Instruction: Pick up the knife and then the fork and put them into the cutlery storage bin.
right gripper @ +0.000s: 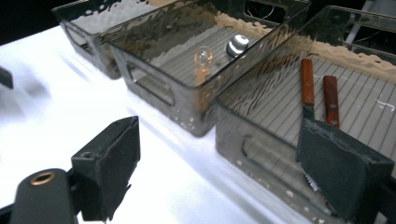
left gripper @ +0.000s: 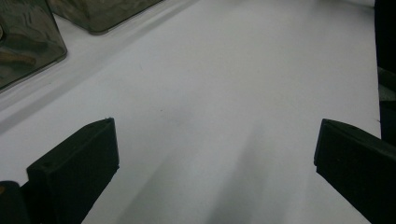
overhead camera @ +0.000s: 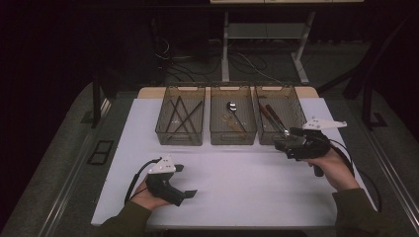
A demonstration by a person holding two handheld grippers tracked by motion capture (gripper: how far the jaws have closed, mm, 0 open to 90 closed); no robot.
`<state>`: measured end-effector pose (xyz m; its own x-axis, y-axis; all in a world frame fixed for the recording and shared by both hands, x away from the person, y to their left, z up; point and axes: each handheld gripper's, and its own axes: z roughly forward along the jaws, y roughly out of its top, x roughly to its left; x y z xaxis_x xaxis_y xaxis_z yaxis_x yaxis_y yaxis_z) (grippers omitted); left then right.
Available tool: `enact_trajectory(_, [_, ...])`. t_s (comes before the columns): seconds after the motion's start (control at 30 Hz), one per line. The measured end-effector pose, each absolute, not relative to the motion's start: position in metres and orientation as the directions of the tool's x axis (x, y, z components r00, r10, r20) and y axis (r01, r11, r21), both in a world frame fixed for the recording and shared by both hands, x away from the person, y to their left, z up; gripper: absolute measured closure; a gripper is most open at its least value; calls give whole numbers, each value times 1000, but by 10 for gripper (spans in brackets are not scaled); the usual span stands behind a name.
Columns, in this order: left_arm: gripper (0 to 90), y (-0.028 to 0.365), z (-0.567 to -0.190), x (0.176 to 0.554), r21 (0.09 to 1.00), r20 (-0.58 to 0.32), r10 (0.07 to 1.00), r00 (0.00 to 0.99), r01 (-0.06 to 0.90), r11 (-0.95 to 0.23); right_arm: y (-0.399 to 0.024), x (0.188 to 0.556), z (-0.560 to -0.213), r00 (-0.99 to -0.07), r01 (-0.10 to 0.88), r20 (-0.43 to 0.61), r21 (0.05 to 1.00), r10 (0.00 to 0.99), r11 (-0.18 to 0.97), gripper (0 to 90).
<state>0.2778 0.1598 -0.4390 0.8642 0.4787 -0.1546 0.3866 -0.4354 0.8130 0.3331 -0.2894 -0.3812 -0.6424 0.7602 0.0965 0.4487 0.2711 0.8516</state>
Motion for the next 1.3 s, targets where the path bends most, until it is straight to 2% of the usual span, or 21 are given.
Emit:
enact_trajectory(0.77, [0,160,-438,277,813,-148,486,861,386,-436,-287,271,-413,-694,410,95,867,714,283,141])
enact_trajectory(1.3, [0,160,-438,276,813,-142,487,862,382,-438,-292,250,-440,-707,413,84,855,702,313,141])
